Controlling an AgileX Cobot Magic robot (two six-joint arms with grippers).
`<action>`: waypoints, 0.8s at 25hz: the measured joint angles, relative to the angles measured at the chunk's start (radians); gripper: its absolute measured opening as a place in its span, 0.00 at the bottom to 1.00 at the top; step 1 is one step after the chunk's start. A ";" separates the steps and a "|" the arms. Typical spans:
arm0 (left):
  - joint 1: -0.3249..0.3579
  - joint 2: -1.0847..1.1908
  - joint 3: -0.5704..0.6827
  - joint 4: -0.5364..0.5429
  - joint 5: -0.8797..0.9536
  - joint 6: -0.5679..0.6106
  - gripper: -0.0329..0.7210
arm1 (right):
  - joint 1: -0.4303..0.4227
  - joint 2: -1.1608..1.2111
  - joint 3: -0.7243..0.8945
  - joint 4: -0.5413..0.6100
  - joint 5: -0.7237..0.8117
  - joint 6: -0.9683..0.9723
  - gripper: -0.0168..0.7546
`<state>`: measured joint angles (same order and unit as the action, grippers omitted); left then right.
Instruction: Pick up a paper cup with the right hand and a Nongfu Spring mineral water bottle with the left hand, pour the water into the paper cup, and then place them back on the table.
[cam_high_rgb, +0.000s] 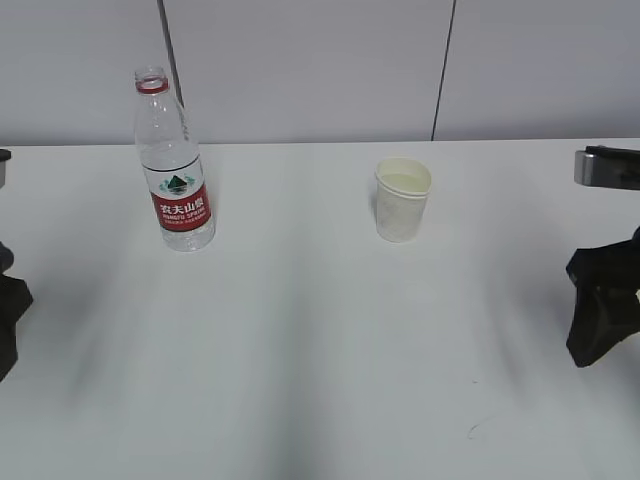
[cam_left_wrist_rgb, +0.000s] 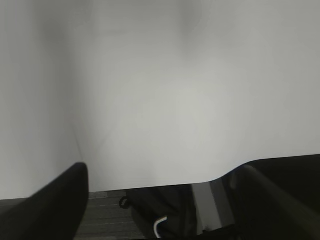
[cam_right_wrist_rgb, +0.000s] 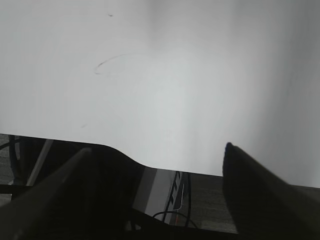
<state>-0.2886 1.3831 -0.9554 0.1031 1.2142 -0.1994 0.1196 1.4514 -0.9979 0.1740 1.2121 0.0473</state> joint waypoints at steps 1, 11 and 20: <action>0.011 0.000 0.000 -0.015 0.000 -0.001 0.77 | 0.000 0.000 0.000 0.000 0.000 0.000 0.78; 0.042 -0.148 0.088 -0.076 0.002 -0.002 0.72 | 0.000 -0.081 0.000 0.002 0.000 0.000 0.78; 0.042 -0.508 0.135 -0.033 0.020 -0.003 0.72 | 0.000 -0.379 0.000 -0.016 0.011 0.000 0.78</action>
<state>-0.2464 0.8746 -0.8204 0.0701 1.2338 -0.2021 0.1196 1.0721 -0.9979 0.1584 1.2232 0.0473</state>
